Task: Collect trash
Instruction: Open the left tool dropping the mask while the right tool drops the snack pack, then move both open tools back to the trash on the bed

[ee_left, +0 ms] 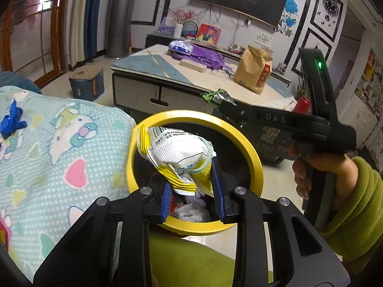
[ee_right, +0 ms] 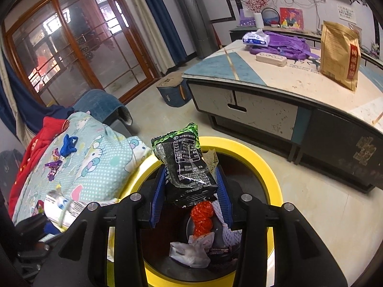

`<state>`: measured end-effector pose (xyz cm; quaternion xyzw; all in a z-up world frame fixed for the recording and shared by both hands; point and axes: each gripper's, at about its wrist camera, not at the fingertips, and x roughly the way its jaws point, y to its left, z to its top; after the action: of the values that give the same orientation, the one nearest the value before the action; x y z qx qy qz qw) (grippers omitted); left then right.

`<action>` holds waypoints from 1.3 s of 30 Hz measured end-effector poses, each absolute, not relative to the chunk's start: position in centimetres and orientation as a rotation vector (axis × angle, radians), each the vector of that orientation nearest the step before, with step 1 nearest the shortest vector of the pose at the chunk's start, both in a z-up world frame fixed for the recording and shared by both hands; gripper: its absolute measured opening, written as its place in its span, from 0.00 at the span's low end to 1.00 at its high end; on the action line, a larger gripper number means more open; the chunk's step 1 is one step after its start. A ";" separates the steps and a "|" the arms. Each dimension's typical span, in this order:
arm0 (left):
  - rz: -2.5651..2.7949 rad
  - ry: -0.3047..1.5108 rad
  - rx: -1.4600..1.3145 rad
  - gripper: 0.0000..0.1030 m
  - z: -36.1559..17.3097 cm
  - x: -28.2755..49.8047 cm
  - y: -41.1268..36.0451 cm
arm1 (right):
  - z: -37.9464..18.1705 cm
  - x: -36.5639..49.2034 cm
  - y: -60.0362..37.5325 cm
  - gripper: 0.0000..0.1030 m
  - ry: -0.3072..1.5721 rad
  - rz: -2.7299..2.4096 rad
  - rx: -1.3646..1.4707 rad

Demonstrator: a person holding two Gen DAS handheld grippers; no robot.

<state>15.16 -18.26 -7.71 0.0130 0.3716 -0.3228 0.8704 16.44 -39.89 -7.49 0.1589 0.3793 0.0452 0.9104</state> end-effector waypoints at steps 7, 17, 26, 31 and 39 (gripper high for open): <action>-0.685 0.813 0.048 0.23 -9.3 15.5 -19.1 | -8.3 16.7 -40.3 0.39 0.807 0.095 0.351; -0.683 0.823 0.040 0.54 -9.9 16.2 -19.8 | -8.7 16.9 -40.8 0.62 0.816 0.065 0.375; -0.600 0.794 0.008 0.89 -8.7 16.4 -17.7 | -8.3 16.6 -41.1 0.70 0.792 0.033 0.379; -0.528 0.750 0.014 0.89 -7.4 16.0 -16.0 | -7.1 16.2 -40.3 0.70 0.752 0.046 0.362; -0.433 0.666 -0.003 0.89 -5.2 15.2 -12.8 | -5.1 15.6 -38.2 0.70 0.701 0.099 0.313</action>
<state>15.20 -12.77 -5.24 -0.0015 0.3242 -0.2106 0.9222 15.63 -38.18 -5.11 0.1525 0.3418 0.0482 0.9261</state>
